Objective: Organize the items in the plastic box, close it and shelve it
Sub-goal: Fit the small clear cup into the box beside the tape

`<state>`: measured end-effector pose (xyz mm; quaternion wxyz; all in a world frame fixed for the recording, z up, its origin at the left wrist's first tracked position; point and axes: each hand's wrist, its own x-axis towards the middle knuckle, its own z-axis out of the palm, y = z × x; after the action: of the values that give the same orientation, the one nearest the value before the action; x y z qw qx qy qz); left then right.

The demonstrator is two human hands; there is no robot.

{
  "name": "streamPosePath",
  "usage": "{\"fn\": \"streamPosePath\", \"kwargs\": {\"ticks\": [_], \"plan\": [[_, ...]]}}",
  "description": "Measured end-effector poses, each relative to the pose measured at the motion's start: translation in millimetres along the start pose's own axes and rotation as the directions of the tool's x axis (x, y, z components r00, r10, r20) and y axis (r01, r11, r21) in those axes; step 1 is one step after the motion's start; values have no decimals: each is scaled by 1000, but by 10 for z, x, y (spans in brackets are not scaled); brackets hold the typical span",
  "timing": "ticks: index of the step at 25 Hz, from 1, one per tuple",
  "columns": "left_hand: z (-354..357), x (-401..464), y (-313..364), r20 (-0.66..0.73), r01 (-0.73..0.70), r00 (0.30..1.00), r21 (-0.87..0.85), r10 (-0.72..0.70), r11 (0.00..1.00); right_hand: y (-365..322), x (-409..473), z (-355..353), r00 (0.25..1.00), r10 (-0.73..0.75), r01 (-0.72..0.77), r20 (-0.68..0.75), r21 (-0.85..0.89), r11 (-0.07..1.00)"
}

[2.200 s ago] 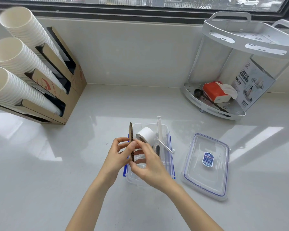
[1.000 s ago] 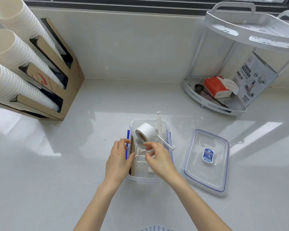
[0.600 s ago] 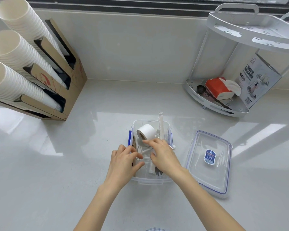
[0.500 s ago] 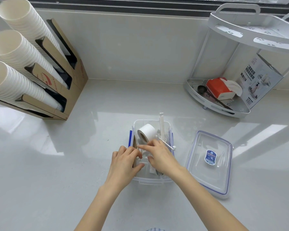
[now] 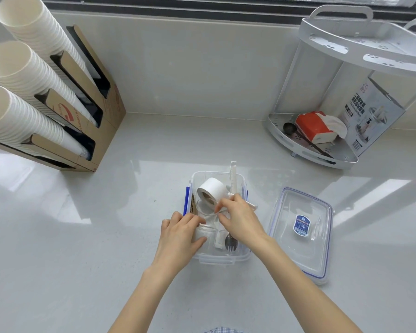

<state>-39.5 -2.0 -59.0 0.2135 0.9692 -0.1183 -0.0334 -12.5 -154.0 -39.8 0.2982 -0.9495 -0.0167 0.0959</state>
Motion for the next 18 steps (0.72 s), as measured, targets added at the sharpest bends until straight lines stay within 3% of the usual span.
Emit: {"fn": "streamPosePath", "kwargs": {"ticks": [5, 12, 18], "plan": [[-8, 46, 35, 22, 6, 1000, 26, -7, 1000, 11, -42, -29, 1000, -22, 23, -13, 106, 994], [-113, 28, 113, -50, -4, 999, -231, -8, 973, 11, -132, -274, 993, 18, 25, -119, 350, 936], [-238, 5, 193, -52, -10, 998, -525, -21, 851, 21, -254, -417, 982, -108, 155, -157, 329, 932]]}}
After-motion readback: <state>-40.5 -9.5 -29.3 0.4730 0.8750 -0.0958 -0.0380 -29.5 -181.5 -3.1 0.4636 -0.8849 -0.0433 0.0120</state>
